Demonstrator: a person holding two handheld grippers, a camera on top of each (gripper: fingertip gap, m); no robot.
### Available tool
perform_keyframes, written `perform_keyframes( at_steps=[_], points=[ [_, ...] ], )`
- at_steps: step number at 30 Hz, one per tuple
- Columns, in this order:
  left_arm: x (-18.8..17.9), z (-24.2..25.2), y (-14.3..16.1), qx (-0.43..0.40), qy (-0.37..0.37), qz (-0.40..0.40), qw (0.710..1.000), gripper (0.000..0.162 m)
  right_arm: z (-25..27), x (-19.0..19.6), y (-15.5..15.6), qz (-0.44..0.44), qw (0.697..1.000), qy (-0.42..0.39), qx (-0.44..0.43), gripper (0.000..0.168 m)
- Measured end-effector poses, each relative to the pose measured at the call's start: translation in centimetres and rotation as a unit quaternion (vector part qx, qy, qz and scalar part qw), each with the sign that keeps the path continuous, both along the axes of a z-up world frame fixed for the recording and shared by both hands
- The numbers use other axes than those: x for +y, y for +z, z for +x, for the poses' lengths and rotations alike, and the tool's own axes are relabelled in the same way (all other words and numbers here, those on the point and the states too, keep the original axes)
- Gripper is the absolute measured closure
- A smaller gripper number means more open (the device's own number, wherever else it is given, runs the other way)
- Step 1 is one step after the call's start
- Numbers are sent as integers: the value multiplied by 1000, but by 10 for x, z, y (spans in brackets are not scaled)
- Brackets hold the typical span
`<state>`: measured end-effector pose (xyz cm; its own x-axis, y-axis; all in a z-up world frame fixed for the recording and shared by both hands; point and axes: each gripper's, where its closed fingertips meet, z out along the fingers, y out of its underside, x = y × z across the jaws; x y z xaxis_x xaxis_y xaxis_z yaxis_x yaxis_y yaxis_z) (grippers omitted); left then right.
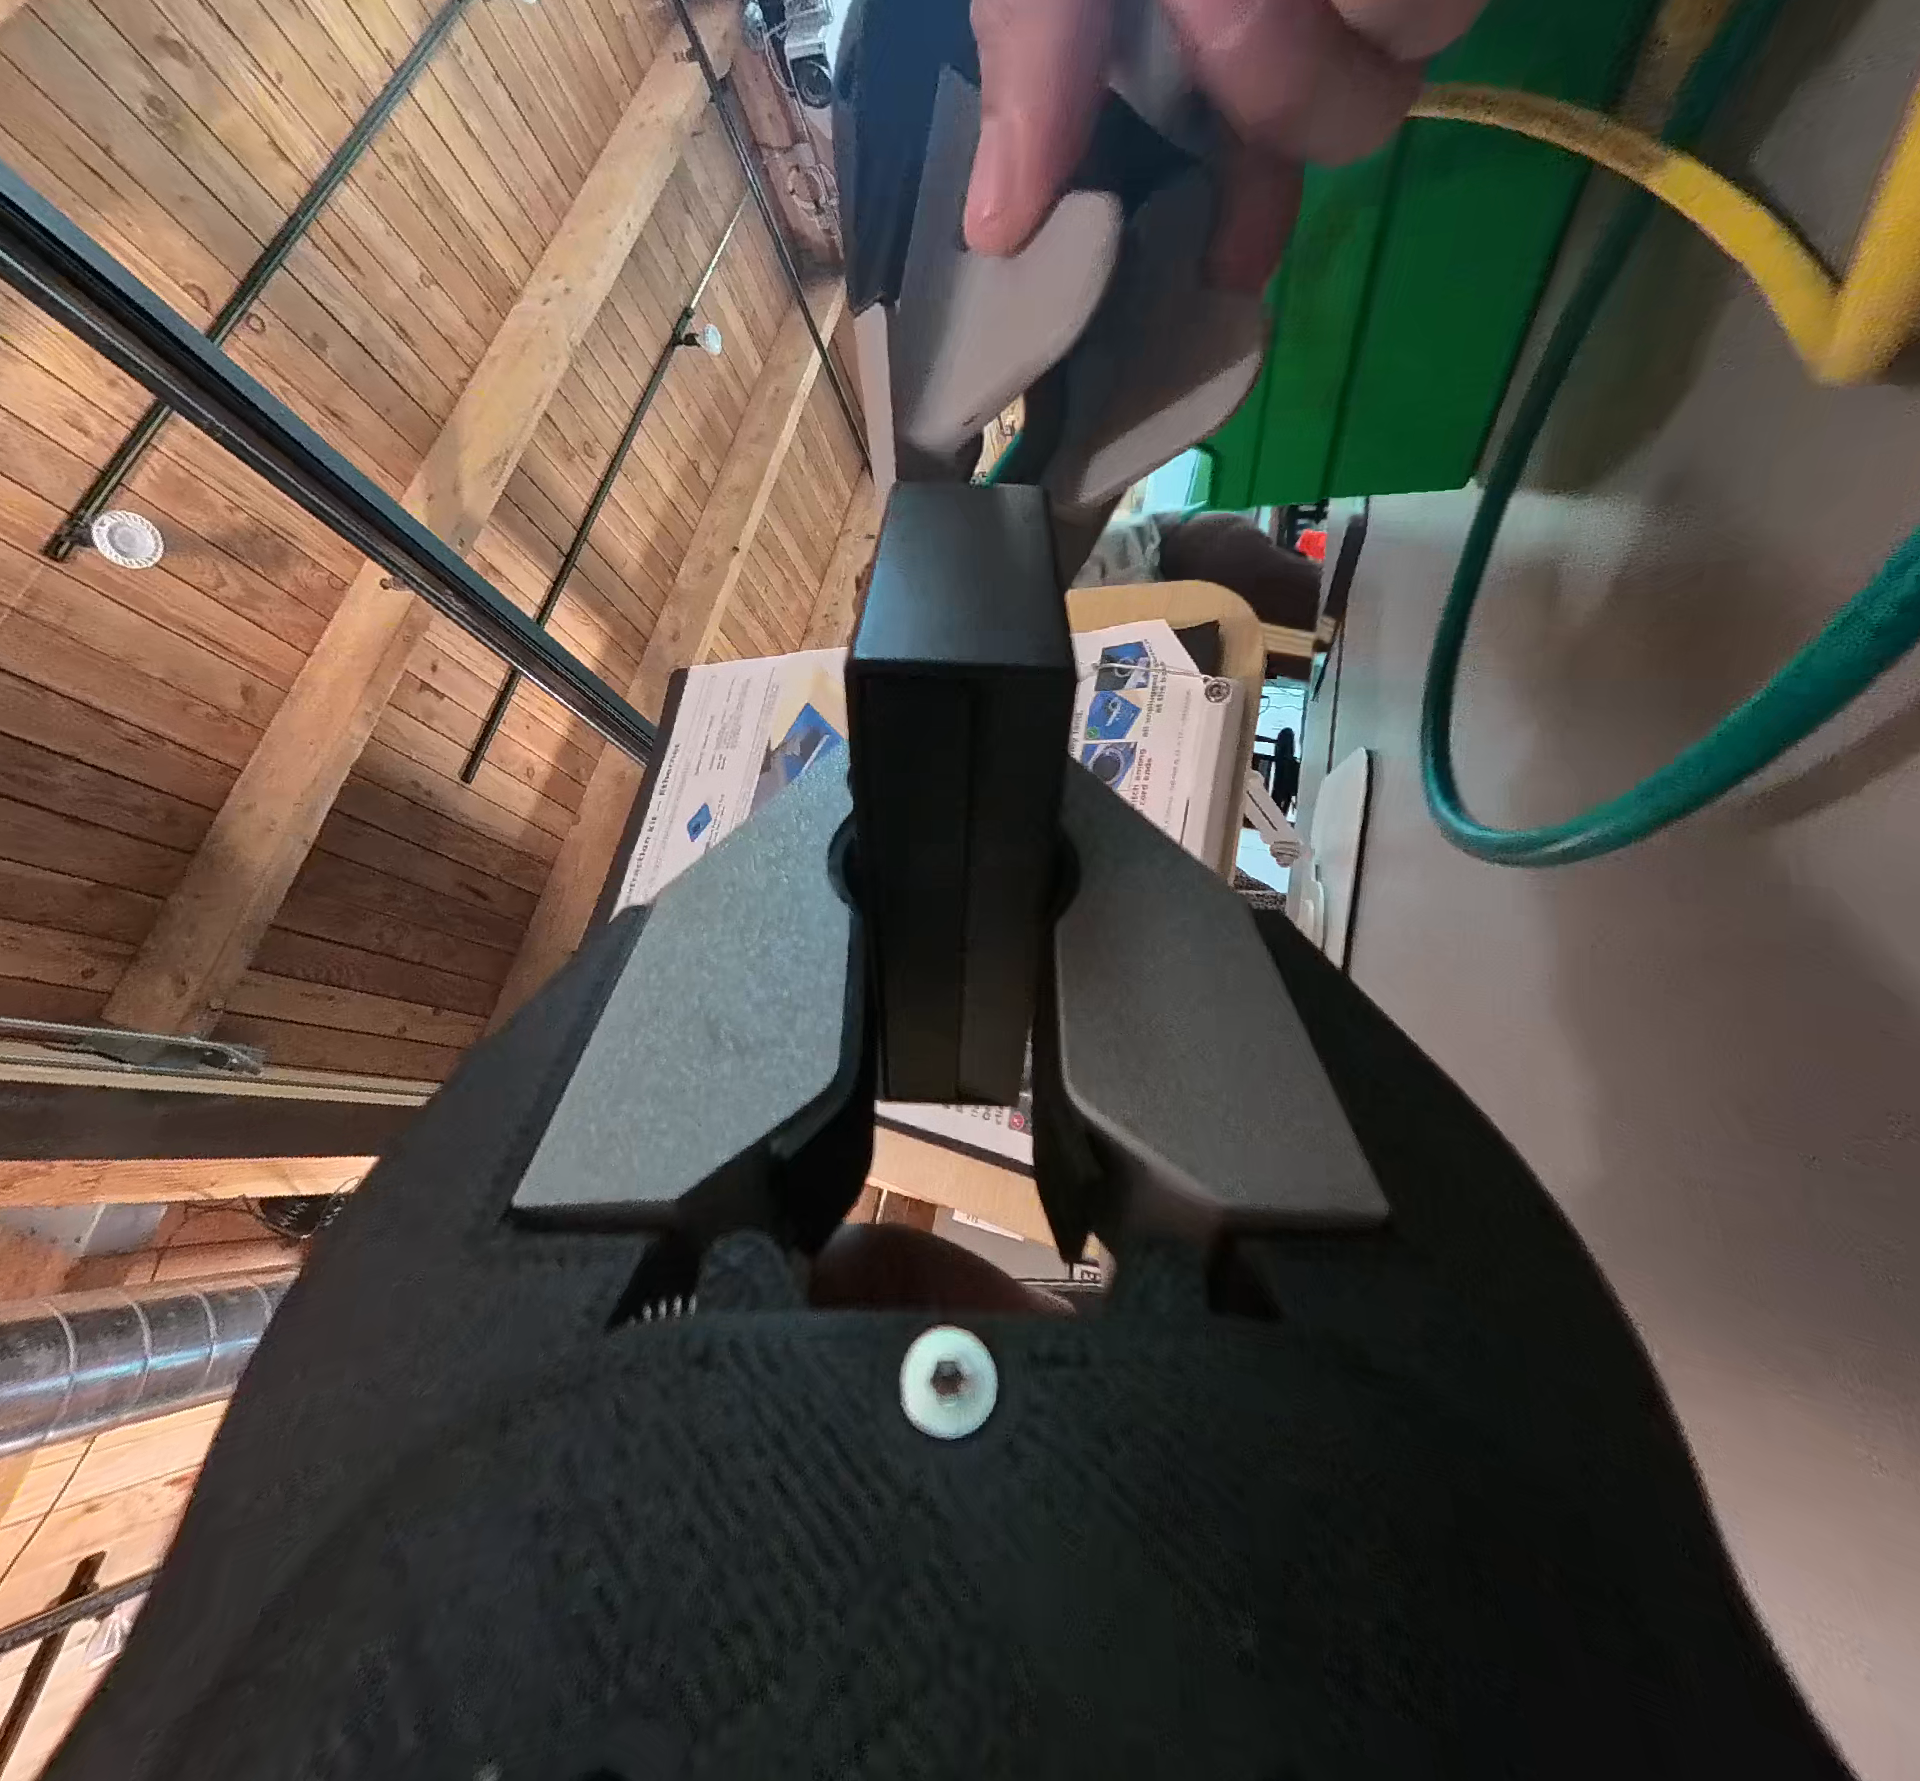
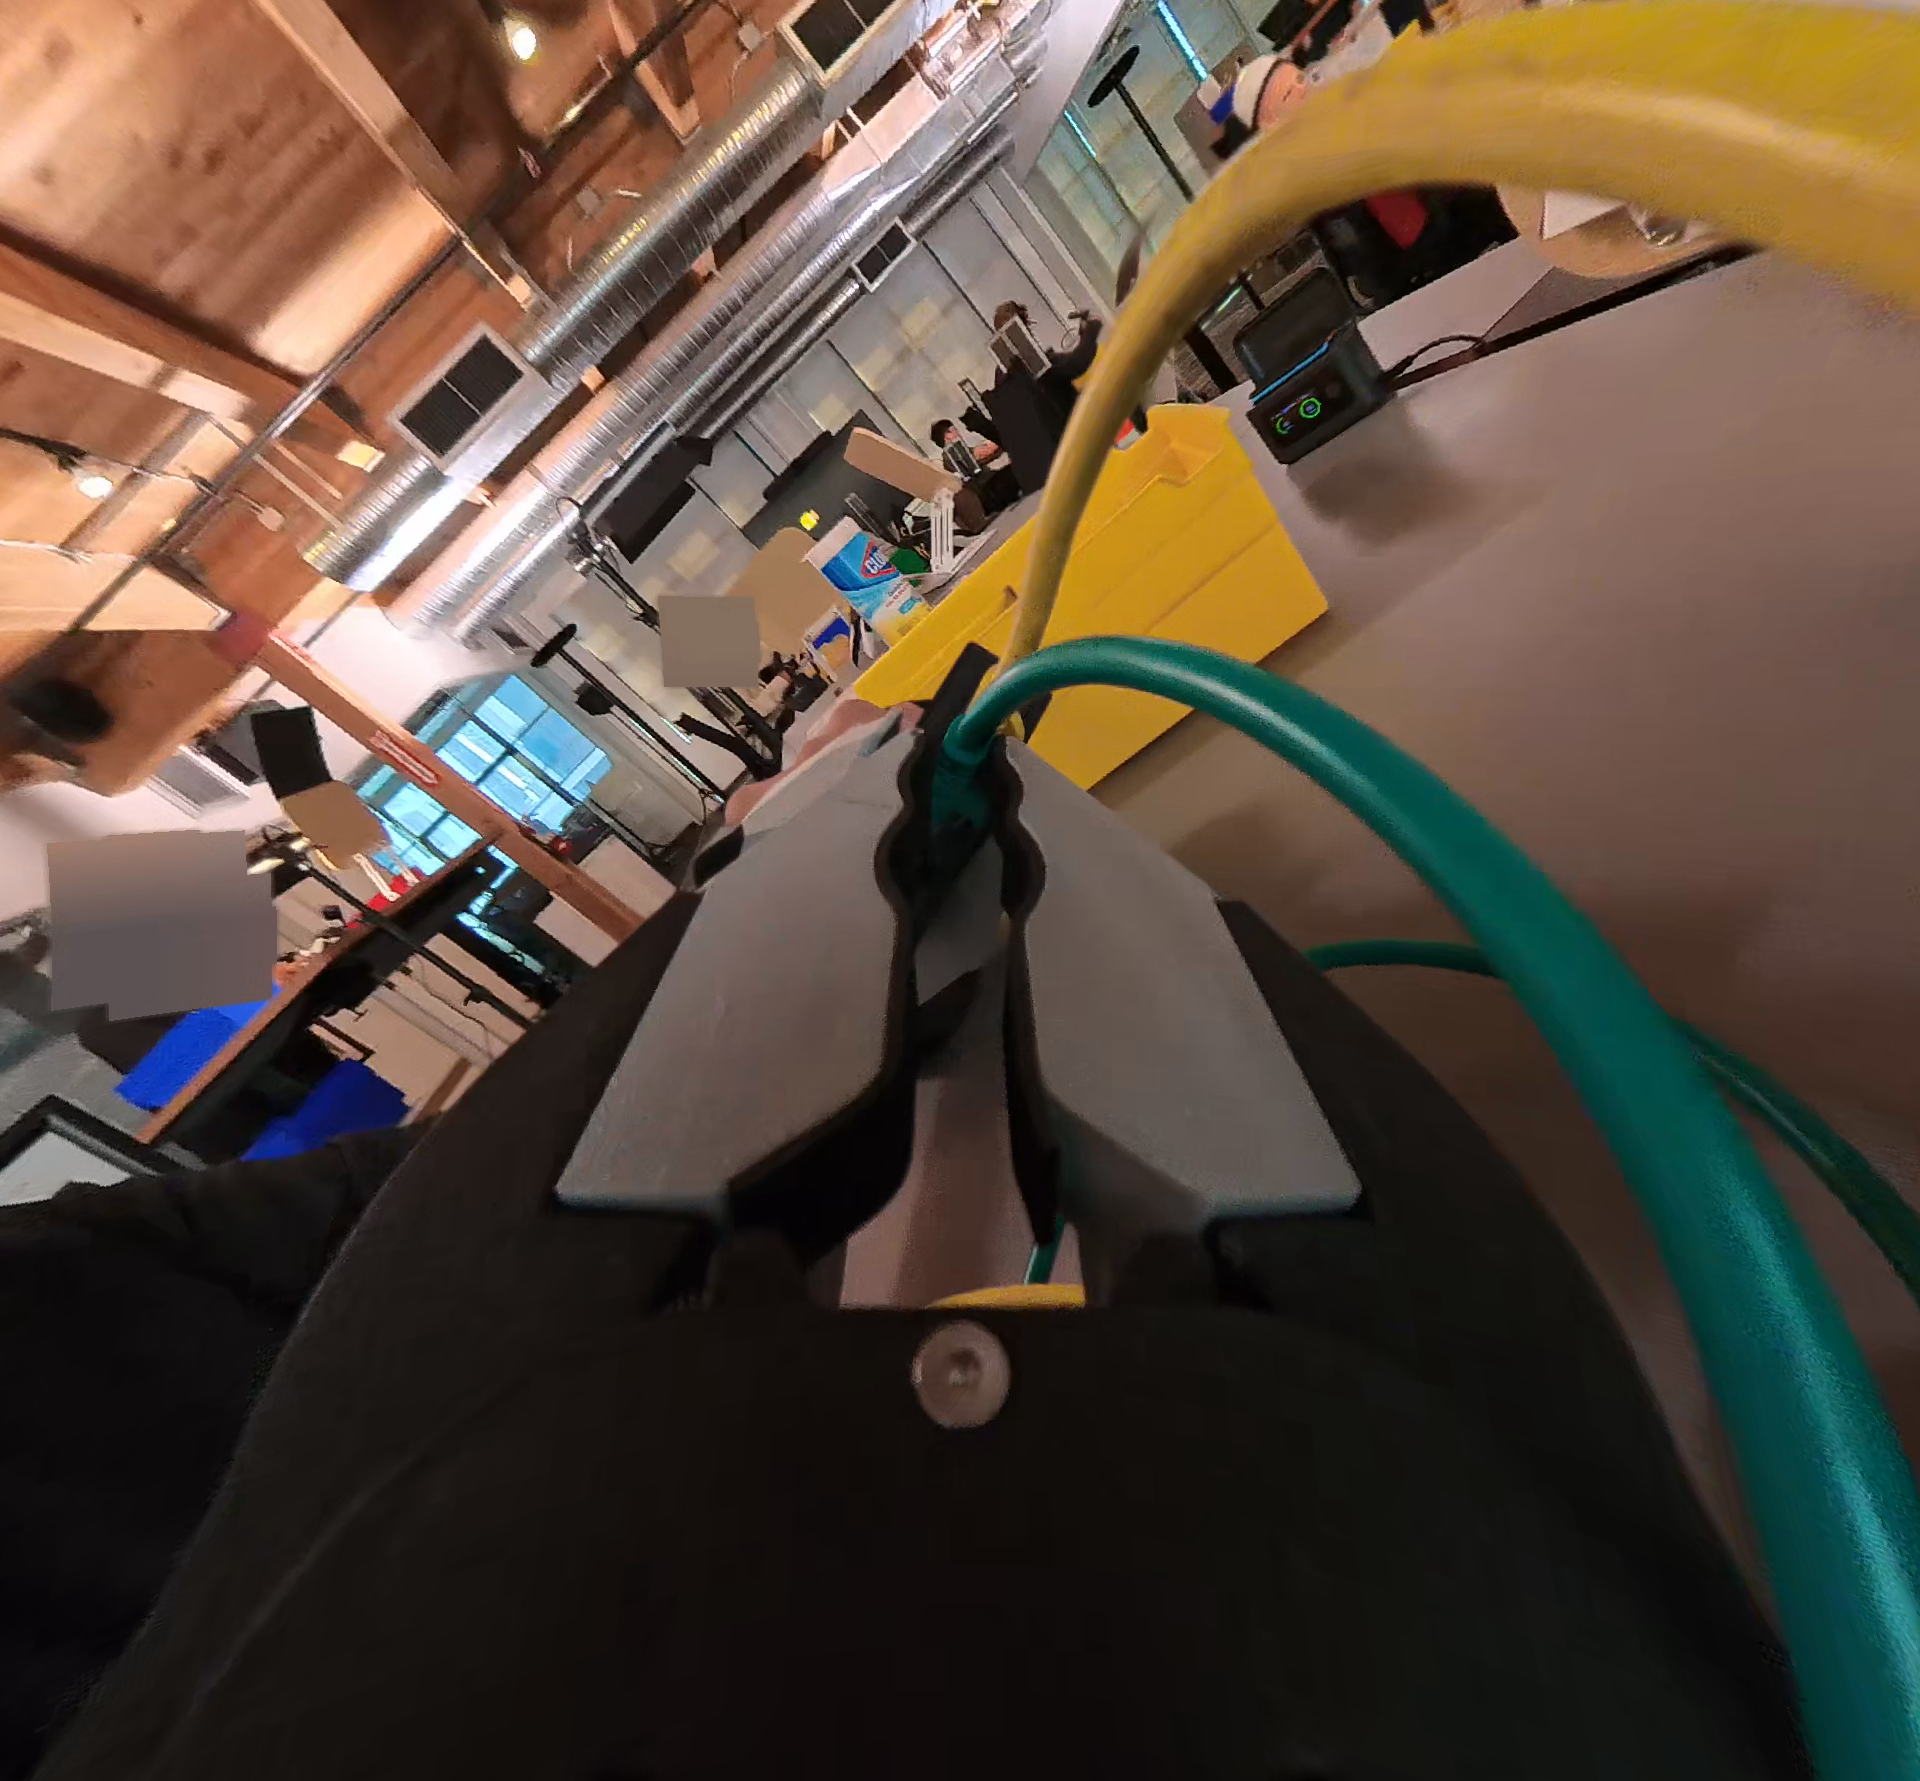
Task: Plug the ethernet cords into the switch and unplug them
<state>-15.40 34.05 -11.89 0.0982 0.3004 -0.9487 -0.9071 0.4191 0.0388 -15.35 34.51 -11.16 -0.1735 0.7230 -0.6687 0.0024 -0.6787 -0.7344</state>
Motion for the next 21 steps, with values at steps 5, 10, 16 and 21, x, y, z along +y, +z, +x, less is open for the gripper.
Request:
perform_keyframes(
  at_steps=[5, 10, 16, 21],
  points=[
    [-1, 1, -1, 11, -3, 5, 1000, 135, 3, -1, 1, -25, 998, 42, 31, 160],
    [-1, 5, -5, 33, -1, 10, 999, 135, 3, 3, -2, -58, 995, 50, 57, 162],
    [1, 2, -8, 43, 8, 11, 999, 135, 2, 5, -6, -60, 996, 50, 51, 162],
    [3, 1, -12, 47, 12, 2, 999, 135, 0, 8, -9, -62, 996, 40, 43, 162]
  ],
)
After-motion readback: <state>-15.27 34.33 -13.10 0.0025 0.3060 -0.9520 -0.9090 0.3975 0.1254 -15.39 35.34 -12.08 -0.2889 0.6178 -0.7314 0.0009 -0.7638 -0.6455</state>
